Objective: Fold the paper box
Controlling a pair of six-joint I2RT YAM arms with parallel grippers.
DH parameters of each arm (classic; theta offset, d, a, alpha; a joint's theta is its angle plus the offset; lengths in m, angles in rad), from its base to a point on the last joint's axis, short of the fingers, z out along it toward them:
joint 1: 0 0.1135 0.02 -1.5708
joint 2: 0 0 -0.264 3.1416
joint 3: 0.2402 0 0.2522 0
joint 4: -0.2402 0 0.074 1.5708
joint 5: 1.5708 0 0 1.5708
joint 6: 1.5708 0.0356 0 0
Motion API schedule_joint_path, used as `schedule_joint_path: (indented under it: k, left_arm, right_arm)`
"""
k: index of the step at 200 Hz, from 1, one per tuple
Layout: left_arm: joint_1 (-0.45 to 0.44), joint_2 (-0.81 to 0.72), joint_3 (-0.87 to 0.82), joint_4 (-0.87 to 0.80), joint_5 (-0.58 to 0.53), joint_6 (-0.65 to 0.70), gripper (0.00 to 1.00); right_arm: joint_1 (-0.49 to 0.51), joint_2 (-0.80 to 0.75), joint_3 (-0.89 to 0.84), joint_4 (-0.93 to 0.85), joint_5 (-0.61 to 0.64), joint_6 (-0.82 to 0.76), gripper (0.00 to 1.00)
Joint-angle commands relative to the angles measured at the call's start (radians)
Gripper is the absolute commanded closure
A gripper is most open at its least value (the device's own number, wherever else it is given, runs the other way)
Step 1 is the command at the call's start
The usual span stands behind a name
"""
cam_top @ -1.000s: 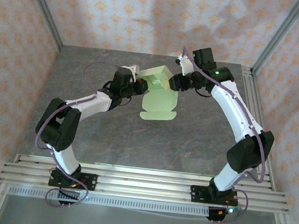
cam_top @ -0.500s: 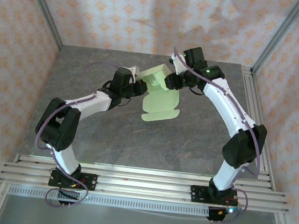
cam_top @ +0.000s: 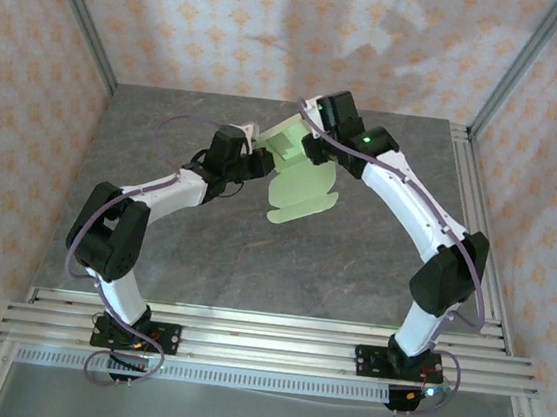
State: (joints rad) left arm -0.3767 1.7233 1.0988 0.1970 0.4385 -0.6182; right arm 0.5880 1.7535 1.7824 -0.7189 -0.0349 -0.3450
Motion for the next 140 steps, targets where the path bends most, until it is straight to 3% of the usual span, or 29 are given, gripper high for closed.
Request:
schedule_joint_path:
  k: [1, 30, 59, 105, 140]
  left_arm:
    - [-0.01, -0.013, 0.035, 0.011, 0.05, 0.011, 1.0]
    - [-0.009, -0.017, 0.036, 0.01, 0.051, 0.01, 1.0]
    - [-0.01, -0.021, 0.036, 0.011, 0.054, 0.01, 1.0]
    - [-0.01, -0.022, 0.035, 0.004, 0.055, 0.013, 1.0]
    - [-0.009, -0.028, 0.031, 0.0, 0.054, 0.015, 1.0]
  right_arm:
    - [0.038, 0.02, -0.005, 0.074, 0.153, -0.052, 0.74]
    - [0.059, 0.027, -0.021, 0.09, 0.217, -0.085, 0.74]
    - [0.061, 0.026, -0.036, 0.103, 0.235, -0.095, 0.68]
    - [0.07, 0.049, -0.027, 0.114, 0.284, -0.121, 0.79]
    - [0.079, 0.073, -0.025, 0.121, 0.325, -0.144, 0.81]
